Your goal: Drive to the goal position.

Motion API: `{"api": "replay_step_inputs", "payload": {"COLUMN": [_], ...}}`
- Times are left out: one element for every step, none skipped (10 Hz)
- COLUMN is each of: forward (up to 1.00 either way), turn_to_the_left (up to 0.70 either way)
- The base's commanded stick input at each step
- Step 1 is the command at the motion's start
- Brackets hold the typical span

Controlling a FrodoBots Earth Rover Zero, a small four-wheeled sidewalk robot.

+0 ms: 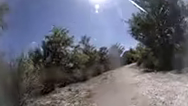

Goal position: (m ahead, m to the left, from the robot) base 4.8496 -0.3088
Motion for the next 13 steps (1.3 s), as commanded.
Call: {"api": "replay_step_inputs", "payload": {"forward": [0.44, 0.44, 0.44, 0.44, 0.44, 0.44, 0.44, 0.44, 0.44, 0.44, 0.44, 0.44, 0.44], "turn_to_the_left": [0.0, 0.02, 0.02, 0.02, 0.02, 0.02, 0.02, 0.02, 0.02, 0.02, 0.02, 0.02, 0.02]}}
